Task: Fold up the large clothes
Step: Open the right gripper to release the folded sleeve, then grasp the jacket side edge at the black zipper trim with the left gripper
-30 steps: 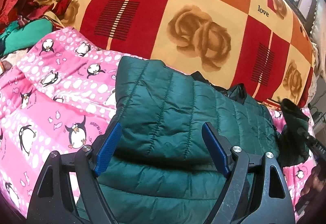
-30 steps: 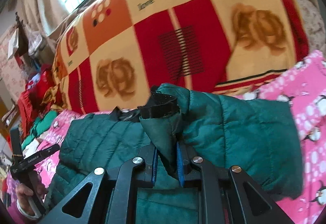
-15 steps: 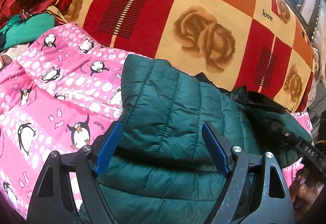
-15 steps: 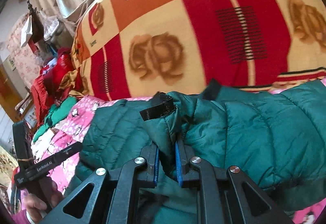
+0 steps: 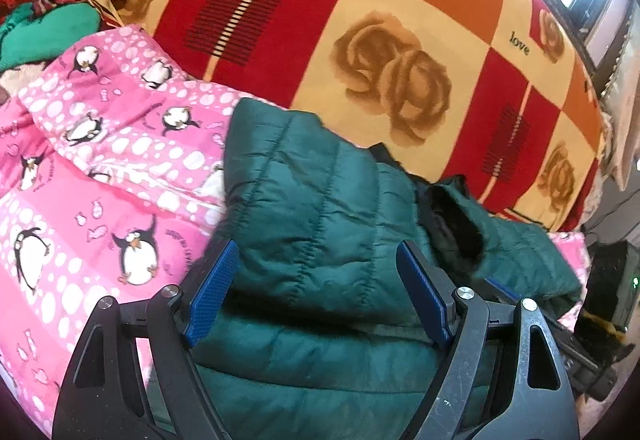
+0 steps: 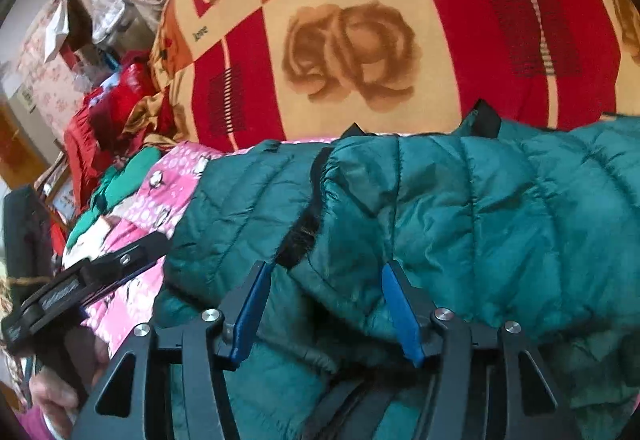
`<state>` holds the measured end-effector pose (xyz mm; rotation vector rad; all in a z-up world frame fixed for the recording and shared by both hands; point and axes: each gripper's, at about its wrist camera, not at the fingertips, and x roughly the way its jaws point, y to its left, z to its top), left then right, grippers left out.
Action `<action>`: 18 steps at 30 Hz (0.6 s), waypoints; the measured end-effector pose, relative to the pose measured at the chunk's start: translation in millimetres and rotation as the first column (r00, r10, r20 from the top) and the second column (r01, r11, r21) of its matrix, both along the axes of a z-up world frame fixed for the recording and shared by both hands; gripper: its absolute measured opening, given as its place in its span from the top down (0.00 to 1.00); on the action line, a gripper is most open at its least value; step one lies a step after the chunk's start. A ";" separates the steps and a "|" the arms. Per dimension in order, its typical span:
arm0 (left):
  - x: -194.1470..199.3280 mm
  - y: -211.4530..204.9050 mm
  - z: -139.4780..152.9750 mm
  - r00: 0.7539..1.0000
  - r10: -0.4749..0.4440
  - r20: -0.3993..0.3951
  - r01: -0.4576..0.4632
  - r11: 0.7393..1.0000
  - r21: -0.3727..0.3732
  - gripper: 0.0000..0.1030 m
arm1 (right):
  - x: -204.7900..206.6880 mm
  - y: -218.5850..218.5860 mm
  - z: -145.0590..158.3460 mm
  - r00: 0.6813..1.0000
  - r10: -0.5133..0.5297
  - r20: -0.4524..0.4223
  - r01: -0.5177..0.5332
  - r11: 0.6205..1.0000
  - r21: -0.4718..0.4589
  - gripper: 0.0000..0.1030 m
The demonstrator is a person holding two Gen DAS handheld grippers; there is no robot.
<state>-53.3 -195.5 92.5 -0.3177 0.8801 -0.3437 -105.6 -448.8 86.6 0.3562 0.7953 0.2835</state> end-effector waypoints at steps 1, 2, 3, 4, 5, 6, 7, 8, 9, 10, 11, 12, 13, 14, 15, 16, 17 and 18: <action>-0.9 -2.3 2.7 1.000 -0.007 -0.002 0.007 1.000 -0.022 0.21 | -6.4 -4.1 5.4 1.000 0.006 0.009 -0.006 1.000 0.010 0.46; -1.5 -5.5 5.2 1.000 -0.018 -0.005 0.018 0.999 -0.045 0.20 | -11.2 -8.2 9.2 1.000 0.003 0.013 -0.003 1.000 0.008 0.46; -1.4 -8.5 7.4 1.000 -0.029 -0.009 0.028 0.998 -0.061 0.19 | -16.4 -12.4 13.4 1.000 -0.006 0.018 0.006 1.000 -0.004 0.46; -1.4 -13.1 9.8 0.999 -0.044 -0.015 0.043 0.996 -0.081 0.17 | -23.2 -20.0 18.2 0.999 -0.023 0.025 0.024 0.999 -0.024 0.46; -1.0 -19.0 11.6 0.998 -0.062 -0.024 0.059 0.993 -0.100 0.14 | -28.5 -26.7 22.4 0.999 -0.035 0.031 0.036 0.999 -0.036 0.46; -0.2 -26.4 12.6 0.996 -0.081 -0.037 0.076 0.990 -0.119 0.12 | -35.1 -35.2 27.5 0.998 -0.044 0.038 0.046 0.998 -0.041 0.46; 1.0 -34.8 13.0 0.994 -0.100 -0.053 0.092 0.987 -0.133 0.09 | -41.6 -43.9 32.8 0.998 -0.052 0.045 0.054 0.998 -0.041 0.46; 2.2 -45.7 12.5 0.990 -0.122 -0.073 0.110 0.983 -0.148 0.09 | -47.5 -51.8 38.3 0.997 -0.063 0.052 0.065 0.997 -0.041 0.45; 2.9 -52.5 12.3 0.987 -0.134 -0.085 0.119 0.981 -0.155 0.09 | -55.5 -62.6 45.0 0.995 -0.081 0.063 0.083 0.996 -0.042 0.45; 4.1 -63.9 11.2 0.983 -0.152 -0.103 0.134 0.978 -0.162 0.09 | -60.9 -70.7 50.4 0.993 -0.095 0.073 0.098 0.994 -0.043 0.45; 5.5 -72.8 9.7 0.979 -0.166 -0.117 0.146 0.976 -0.164 0.08 | -65.8 -78.9 56.0 0.990 -0.111 0.084 0.115 0.992 -0.045 0.44; 7.8 -84.9 6.5 0.974 -0.180 -0.137 0.157 0.975 -0.158 0.08 | -71.2 -87.9 61.0 0.987 -0.131 0.094 0.135 0.990 -0.046 0.42; 8.9 -93.4 3.5 0.971 -0.184 -0.154 0.161 0.976 -0.148 0.08 | -78.3 -100.1 66.6 0.982 -0.158 0.107 0.163 0.986 -0.043 0.40; 10.6 -101.2 0.0 0.968 -0.185 -0.170 0.162 0.977 -0.139 0.08 | -83.8 -110.0 70.4 0.976 -0.181 0.118 0.186 0.982 -0.039 0.37; 12.6 -109.6 -3.5 0.965 -0.185 -0.183 0.163 0.978 -0.130 0.08 | -89.7 -120.7 73.8 0.971 -0.204 0.127 0.210 0.977 -0.035 0.37; 14.3 -117.4 -6.8 0.965 -0.180 -0.193 0.161 0.981 -0.108 0.08 | -93.3 -128.7 76.7 0.967 -0.220 0.131 0.226 0.974 -0.031 0.37; 15.7 -123.6 -9.1 0.965 -0.172 -0.198 0.158 0.984 -0.082 0.08 | -97.6 -137.0 77.9 0.962 -0.236 0.136 0.241 0.970 -0.028 0.37; 16.8 -130.1 -10.7 0.966 -0.163 -0.200 0.156 0.986 -0.052 0.08 | -101.0 -142.6 78.6 0.959 -0.247 0.138 0.253 0.967 -0.028 0.37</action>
